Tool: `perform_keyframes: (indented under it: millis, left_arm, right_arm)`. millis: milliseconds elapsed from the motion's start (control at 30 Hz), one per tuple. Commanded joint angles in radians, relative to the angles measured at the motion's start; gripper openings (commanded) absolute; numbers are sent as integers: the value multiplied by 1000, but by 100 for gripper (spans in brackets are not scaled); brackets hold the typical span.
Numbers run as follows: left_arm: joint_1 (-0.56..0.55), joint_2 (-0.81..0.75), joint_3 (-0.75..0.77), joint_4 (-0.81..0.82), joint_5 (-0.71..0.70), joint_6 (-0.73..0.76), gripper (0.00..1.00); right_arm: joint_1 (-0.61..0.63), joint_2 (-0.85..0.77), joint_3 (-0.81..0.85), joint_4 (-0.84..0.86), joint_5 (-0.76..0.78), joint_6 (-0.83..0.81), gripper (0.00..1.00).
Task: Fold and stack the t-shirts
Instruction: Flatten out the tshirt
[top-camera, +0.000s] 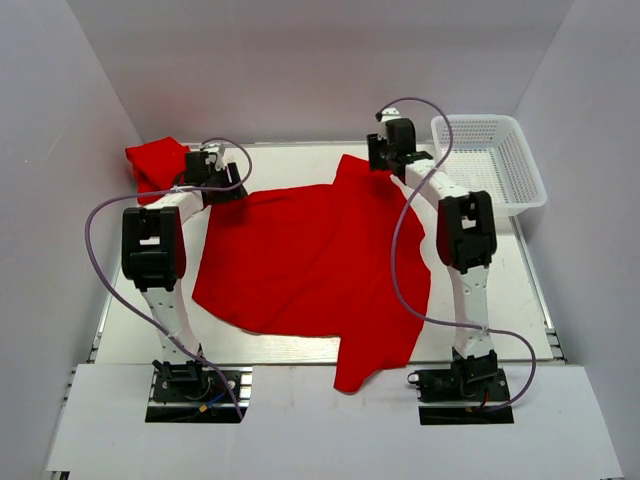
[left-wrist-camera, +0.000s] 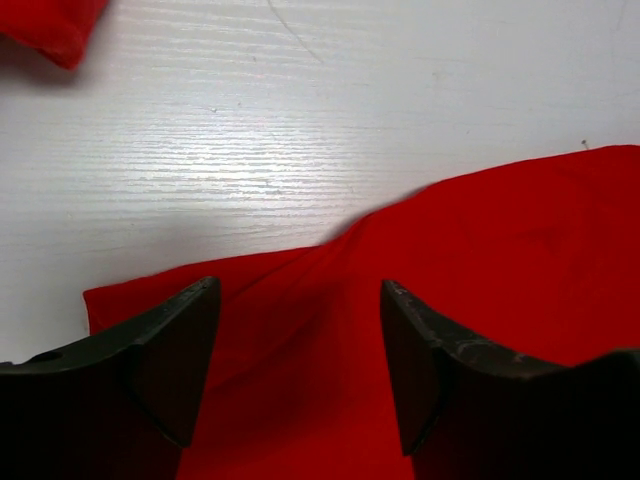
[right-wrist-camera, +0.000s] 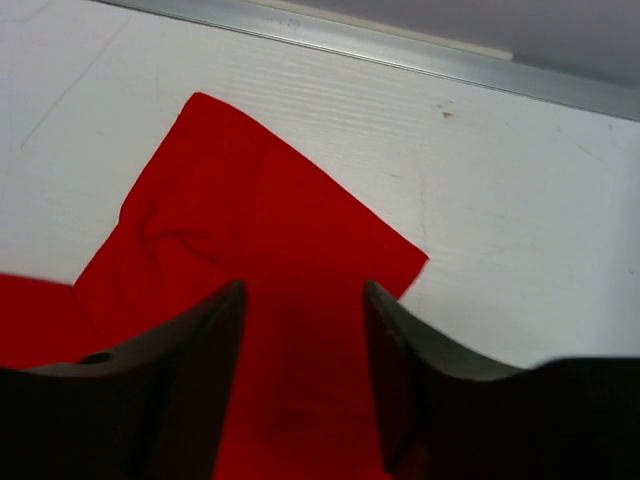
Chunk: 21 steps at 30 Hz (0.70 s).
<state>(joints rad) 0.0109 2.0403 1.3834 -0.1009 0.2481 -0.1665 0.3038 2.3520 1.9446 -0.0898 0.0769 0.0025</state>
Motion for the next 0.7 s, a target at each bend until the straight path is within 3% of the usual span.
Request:
perform_keyframes:
  millis: [0,33,133,167,200,300,367,667]
  left_arm:
    - [-3,-81,-3,6,37,-21,72]
    - [-3,-94,-13,6,37,-21,70]
    - [-3,-123,-38,6,26,-21,54]
    - [-3,-137,-49,6,26,-21,46]
    - [-3,-137,-49,-5,17,-21,32]
    - [-3,-157,-72,-14,28,-11,8]
    - [-3,-167,-84,-14,28,-11,0]
    - [-12,-164,-168,-59,51,-42,0]
  right_arm:
    - [-11,-126,-84,-31,-29,27,52]
    - [-15,-126,-117,-34,-22,16,38]
    - [-14,-97,-127,-44,-51,17,12]
    - [-14,-89,-125,-42,-51,17,5]
    - [-14,-79,-119,-39,-45,19,0]
    - [-14,-25,-67,-54,-39,30,0]
    - [-20,21,-20,-67,-19,43,0]
    - [-40,185,171,-180,-68,76,0]
